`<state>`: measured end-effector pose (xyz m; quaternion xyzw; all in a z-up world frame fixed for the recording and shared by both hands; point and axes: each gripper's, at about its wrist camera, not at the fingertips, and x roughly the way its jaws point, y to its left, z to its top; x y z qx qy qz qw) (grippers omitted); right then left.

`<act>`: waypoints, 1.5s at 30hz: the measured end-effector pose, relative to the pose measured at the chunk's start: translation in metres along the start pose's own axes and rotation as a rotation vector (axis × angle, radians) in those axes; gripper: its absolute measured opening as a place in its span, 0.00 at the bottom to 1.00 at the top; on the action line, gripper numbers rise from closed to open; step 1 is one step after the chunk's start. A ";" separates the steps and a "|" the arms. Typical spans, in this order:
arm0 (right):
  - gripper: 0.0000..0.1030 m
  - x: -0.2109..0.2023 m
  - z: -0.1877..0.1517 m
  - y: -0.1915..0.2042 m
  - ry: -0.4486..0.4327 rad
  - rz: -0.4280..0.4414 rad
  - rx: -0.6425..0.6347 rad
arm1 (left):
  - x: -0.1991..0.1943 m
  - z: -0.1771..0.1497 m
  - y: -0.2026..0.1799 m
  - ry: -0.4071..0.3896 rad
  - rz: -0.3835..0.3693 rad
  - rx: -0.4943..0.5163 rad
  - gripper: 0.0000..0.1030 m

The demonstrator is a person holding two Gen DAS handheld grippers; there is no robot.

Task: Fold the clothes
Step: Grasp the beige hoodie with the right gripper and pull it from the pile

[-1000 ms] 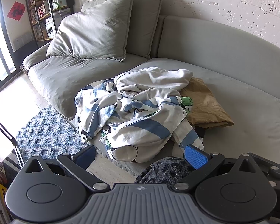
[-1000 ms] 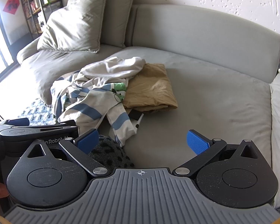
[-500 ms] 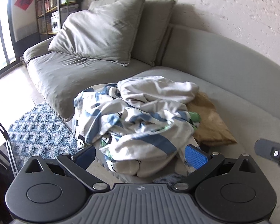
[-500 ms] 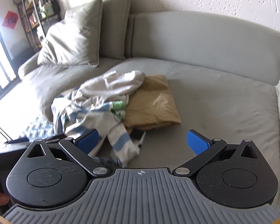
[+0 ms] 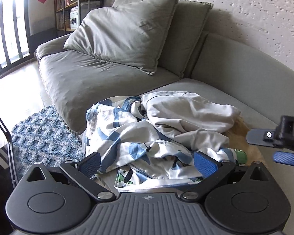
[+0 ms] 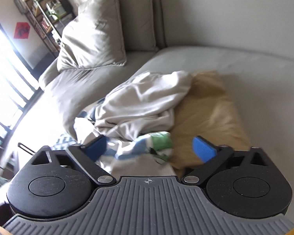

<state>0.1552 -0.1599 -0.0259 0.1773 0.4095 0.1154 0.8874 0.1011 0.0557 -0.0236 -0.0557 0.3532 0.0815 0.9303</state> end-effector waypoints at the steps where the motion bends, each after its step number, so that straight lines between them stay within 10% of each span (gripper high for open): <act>1: 0.86 0.011 0.005 0.000 0.019 0.022 0.024 | 0.003 0.000 0.001 0.008 0.000 -0.009 0.99; 6: 0.66 0.064 0.012 -0.004 0.140 0.086 0.155 | 0.015 -0.005 0.005 0.043 -0.016 -0.025 0.99; 8: 0.43 0.081 0.013 -0.004 0.159 0.116 0.195 | 0.017 -0.006 0.007 0.047 -0.020 -0.034 0.99; 15: 0.45 0.125 0.016 0.010 0.174 0.043 0.178 | 0.019 -0.009 0.003 0.067 -0.035 -0.034 0.98; 16: 0.16 0.126 0.015 0.013 0.157 0.037 0.150 | 0.018 -0.009 0.001 0.070 -0.038 -0.031 0.98; 18: 0.05 0.125 0.014 0.019 0.120 0.026 0.091 | 0.012 -0.011 -0.003 0.072 -0.053 -0.017 0.98; 26: 0.04 -0.042 0.072 -0.009 -0.442 0.033 0.089 | -0.031 -0.013 -0.024 -0.011 -0.184 0.081 0.98; 31: 0.05 -0.197 0.044 -0.029 -0.774 -0.010 0.044 | -0.059 -0.017 -0.062 -0.053 -0.343 0.159 0.98; 39: 0.06 -0.252 -0.045 -0.062 -0.619 -0.152 0.031 | -0.089 -0.053 -0.126 -0.011 -0.505 0.342 0.98; 43: 0.39 -0.252 -0.067 -0.127 -0.357 -0.336 0.206 | -0.088 -0.085 -0.154 0.073 -0.529 0.482 0.98; 45: 0.39 -0.249 -0.078 -0.160 -0.317 -0.425 0.297 | -0.090 -0.097 -0.161 0.085 -0.536 0.528 0.98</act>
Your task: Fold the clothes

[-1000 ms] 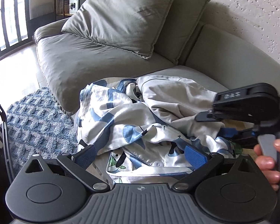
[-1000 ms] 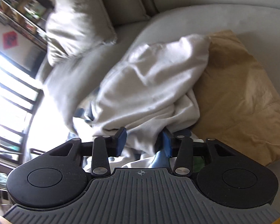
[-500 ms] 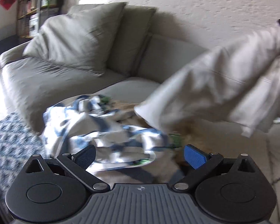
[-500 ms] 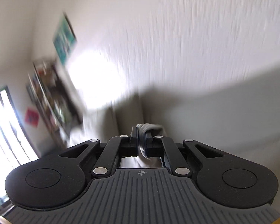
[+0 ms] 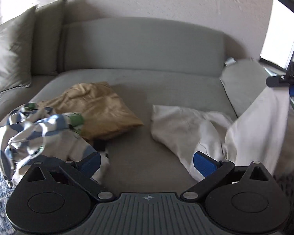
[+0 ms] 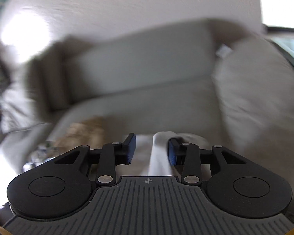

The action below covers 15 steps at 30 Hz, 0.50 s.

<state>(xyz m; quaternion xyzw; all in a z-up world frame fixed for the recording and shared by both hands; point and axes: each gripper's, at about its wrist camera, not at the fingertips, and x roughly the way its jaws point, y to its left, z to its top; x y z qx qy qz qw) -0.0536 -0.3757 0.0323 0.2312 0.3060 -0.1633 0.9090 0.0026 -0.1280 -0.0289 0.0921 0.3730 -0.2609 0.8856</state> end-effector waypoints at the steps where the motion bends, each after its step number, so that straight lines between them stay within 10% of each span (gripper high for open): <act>1: 0.40 0.002 -0.001 -0.015 -0.007 -0.026 0.036 | 0.002 -0.003 -0.005 0.007 -0.001 0.017 0.98; 5: 0.81 -0.013 -0.012 -0.054 -0.039 -0.109 0.092 | 0.016 -0.007 -0.012 0.050 0.012 0.028 0.98; 11: 0.81 -0.021 -0.043 -0.092 -0.045 -0.349 0.002 | 0.029 -0.009 -0.019 0.117 0.001 -0.012 0.98; 15: 0.75 -0.002 -0.074 -0.080 0.160 0.043 -0.023 | 0.027 -0.008 -0.016 0.109 0.044 -0.033 0.98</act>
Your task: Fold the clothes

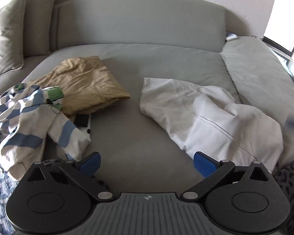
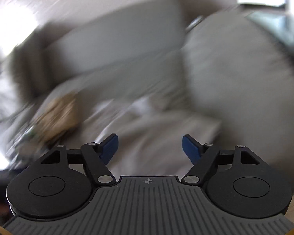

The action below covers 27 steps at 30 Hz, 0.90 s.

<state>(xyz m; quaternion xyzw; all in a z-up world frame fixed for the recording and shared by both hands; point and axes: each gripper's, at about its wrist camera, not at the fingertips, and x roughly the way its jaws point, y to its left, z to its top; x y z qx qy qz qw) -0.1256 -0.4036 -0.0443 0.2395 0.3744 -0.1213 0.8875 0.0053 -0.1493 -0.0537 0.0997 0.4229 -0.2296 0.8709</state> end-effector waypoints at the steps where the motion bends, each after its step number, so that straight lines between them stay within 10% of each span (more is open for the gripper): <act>1: 0.73 0.012 -0.008 0.010 0.032 0.018 -0.043 | -0.002 0.000 0.002 -0.009 0.013 -0.005 0.98; 9: 0.87 0.083 -0.073 0.092 0.115 -0.128 -0.543 | -0.023 -0.003 0.031 -0.088 0.062 -0.062 0.98; 12: 0.50 0.101 -0.087 0.100 0.119 -0.239 -0.641 | -0.024 -0.004 0.036 -0.094 0.049 -0.067 0.98; 14: 0.07 0.086 -0.072 0.094 0.040 -0.243 -0.586 | -0.025 -0.004 0.038 -0.101 0.036 -0.069 0.98; 27: 0.06 -0.118 0.053 0.131 -0.668 -0.017 -0.446 | -0.046 -0.001 0.049 -0.220 -0.055 -0.124 0.98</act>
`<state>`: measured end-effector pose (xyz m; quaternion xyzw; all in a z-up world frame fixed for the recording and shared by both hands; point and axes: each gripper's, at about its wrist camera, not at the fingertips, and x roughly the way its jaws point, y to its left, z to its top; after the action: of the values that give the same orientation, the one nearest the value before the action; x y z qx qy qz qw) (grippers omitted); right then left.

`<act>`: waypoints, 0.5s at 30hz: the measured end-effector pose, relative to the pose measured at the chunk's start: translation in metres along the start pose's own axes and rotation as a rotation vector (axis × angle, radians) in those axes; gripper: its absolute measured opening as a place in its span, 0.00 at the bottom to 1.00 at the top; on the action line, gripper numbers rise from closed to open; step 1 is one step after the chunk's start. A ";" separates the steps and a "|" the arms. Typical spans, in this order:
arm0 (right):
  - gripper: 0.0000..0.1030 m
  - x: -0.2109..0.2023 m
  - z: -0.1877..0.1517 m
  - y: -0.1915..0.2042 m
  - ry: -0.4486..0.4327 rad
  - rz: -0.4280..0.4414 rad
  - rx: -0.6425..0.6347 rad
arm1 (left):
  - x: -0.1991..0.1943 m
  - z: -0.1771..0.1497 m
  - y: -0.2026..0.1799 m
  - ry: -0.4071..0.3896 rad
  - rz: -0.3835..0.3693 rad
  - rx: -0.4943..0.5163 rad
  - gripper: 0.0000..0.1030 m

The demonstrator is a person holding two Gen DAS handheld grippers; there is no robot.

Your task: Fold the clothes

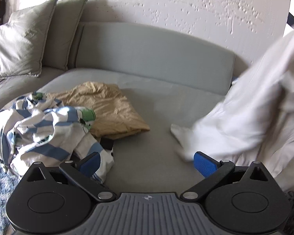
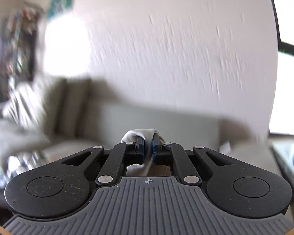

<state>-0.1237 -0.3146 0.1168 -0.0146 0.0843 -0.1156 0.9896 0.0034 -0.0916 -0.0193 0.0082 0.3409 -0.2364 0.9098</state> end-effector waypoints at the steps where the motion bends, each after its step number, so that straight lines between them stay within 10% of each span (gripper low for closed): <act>1: 0.06 -0.010 0.012 0.002 -0.048 0.011 0.003 | -0.003 0.001 0.000 -0.012 -0.009 0.004 0.98; 11: 0.06 -0.062 0.081 -0.009 -0.351 0.068 0.177 | -0.026 0.022 0.000 -0.130 -0.065 0.024 0.98; 15: 0.07 -0.004 0.099 -0.013 -0.241 0.010 0.171 | -0.025 0.029 -0.007 -0.148 -0.058 0.052 0.98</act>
<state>-0.1132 -0.3253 0.2160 0.0562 -0.0452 -0.1149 0.9908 0.0024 -0.0921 0.0193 0.0044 0.2668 -0.2716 0.9247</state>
